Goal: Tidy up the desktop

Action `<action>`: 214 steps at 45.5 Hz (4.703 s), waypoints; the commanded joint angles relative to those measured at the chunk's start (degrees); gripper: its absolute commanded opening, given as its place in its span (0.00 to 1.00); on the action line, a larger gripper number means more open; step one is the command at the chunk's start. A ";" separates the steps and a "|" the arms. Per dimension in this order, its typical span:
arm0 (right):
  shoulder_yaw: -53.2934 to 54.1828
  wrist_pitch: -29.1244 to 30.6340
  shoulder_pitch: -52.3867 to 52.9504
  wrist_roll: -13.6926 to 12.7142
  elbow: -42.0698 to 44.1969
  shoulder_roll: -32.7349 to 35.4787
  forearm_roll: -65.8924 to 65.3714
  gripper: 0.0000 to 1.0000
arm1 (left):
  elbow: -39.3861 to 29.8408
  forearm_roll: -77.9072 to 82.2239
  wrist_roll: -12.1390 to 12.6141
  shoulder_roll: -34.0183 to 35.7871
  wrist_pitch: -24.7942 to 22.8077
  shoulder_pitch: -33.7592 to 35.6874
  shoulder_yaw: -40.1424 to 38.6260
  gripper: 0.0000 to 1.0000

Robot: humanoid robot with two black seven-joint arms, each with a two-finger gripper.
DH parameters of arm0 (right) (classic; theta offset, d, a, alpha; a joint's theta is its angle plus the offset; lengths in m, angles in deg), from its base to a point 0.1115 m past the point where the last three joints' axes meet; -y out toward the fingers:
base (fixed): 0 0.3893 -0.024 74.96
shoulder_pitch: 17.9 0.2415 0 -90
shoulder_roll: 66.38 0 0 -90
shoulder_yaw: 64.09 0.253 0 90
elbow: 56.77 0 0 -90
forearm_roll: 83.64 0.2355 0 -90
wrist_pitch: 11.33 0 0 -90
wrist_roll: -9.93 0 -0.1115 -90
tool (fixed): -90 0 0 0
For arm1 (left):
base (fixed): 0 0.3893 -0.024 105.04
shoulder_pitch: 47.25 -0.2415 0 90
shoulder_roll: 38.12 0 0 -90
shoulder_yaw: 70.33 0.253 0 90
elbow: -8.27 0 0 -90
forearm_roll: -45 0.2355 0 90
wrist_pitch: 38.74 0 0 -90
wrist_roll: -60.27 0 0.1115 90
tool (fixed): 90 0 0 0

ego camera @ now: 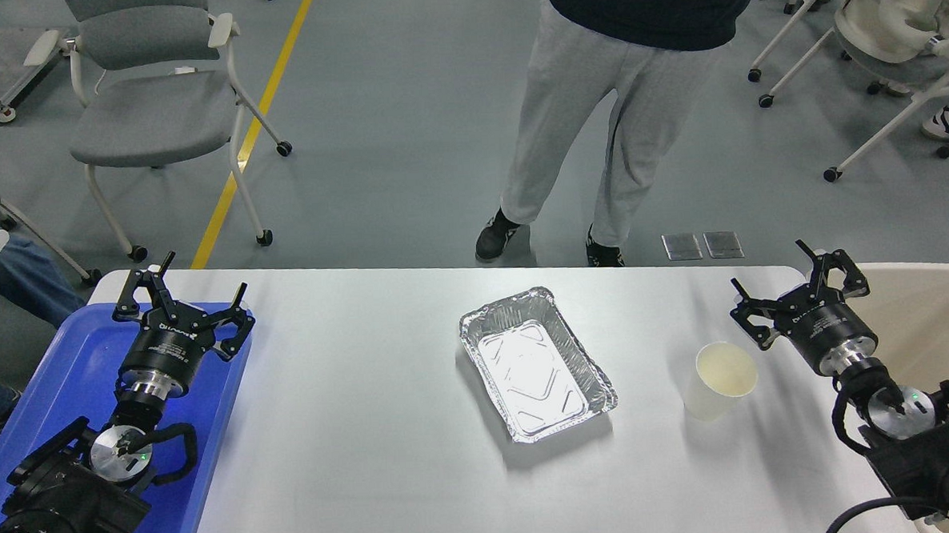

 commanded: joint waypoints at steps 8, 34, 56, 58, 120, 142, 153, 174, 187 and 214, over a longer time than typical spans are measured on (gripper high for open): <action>-0.09 0.09 0.08 0.00 -0.12 0.15 0.00 1.00 | 0.06 0.00 0.00 0.09 0.00 0.02 0.17 1.00; -4.22 0.09 2.72 -0.44 -1.18 3.39 -6.94 1.00 | -0.02 0.09 0.00 0.09 0.00 0.03 0.25 1.00; -8.61 -0.35 2.90 -0.53 -32.72 30.11 -17.39 1.00 | 0.06 0.00 0.00 0.18 0.00 0.03 0.17 1.00; -8.61 -0.61 3.25 -0.53 -34.92 31.87 -19.59 1.00 | -0.02 0.09 0.00 0.18 0.00 0.03 0.25 1.00; -28.39 -12.39 9.14 -1.58 -61.30 39.09 -88.68 1.00 | -0.02 0.09 0.00 0.18 0.00 -0.06 0.17 1.00; -29.62 -19.51 4.04 -0.97 -51.45 27.40 -92.99 1.00 | -0.02 0.09 0.00 0.18 0.00 0.03 0.17 1.00; -29.44 -19.60 3.16 -0.88 -49.34 24.93 -93.25 1.00 | -0.02 0.09 0.00 0.18 0.00 0.03 0.25 1.00; -29.62 -22.94 2.46 0.62 -48.73 25.20 -93.25 0.39 | -0.02 0.09 0.00 0.18 0.00 0.03 0.17 1.00; -30.14 -24.43 2.02 0.53 -48.81 26.34 -93.25 0.00 | -0.02 0.09 0.00 0.18 0.00 0.03 0.17 1.00; -29.44 -17.06 8.60 0.97 -60.06 45.31 -82.09 0.00 | -0.02 0.09 0.00 0.18 0.00 0.03 0.17 1.00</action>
